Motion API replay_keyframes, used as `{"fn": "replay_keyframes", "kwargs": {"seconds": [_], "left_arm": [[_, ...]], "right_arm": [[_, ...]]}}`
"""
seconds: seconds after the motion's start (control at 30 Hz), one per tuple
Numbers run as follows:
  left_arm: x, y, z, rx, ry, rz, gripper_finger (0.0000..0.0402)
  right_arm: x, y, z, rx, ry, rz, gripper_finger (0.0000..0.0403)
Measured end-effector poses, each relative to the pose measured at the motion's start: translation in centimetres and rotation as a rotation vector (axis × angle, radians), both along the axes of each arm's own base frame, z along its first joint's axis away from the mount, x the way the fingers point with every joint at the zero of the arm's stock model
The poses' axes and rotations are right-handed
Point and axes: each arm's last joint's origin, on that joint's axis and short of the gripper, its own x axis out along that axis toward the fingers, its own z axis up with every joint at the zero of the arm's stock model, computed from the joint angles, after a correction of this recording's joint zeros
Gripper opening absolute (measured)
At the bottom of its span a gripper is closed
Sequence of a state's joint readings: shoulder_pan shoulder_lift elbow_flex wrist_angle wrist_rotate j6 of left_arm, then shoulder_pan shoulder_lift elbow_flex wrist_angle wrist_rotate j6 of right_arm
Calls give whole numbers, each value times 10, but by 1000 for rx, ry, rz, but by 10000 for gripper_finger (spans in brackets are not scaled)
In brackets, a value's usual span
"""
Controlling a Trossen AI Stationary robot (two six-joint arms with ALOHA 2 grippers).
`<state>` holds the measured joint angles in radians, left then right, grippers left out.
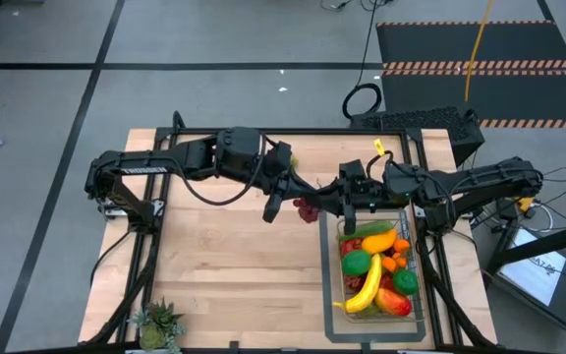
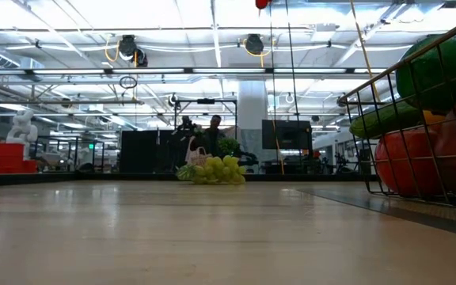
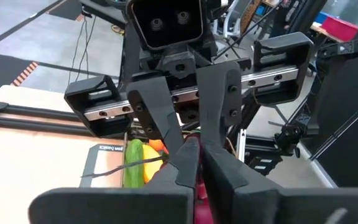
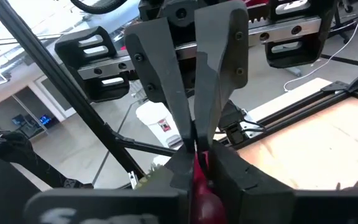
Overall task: Build produce basket
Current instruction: Put the red grapes into the wire basket
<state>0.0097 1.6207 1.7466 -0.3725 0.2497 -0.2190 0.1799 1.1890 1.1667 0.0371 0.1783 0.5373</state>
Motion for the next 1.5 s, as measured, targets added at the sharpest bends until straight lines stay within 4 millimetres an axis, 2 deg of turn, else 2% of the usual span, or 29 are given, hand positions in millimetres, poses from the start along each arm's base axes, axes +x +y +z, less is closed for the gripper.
{"fn": "replay_keyframes", "kwargs": {"seconds": [0.13,0.33,0.5,0.6,0.73,1.0,1.33,1.5], "left_arm": [[-1,1,1,25,-11,40,50],[-29,15,26,17,-65,222,152],[-54,32,37,14,-39,361,196],[-65,46,33,2,39,424,201],[-71,61,22,-40,157,491,202],[-71,72,14,-80,221,540,202],[-72,74,15,-97,213,569,202],[-71,74,15,-124,212,579,202]], "right_arm": [[-2,-1,2,6,-4,-3,25],[-15,-7,9,83,-12,-21,33],[-29,-15,19,208,-48,-24,34],[-38,-20,25,290,-76,-42,34],[-48,-27,32,416,-113,-44,35],[-60,-35,46,706,-249,-84,35],[-67,-37,66,792,-472,-51,35],[-68,-37,69,795,-497,-45,35]]}}
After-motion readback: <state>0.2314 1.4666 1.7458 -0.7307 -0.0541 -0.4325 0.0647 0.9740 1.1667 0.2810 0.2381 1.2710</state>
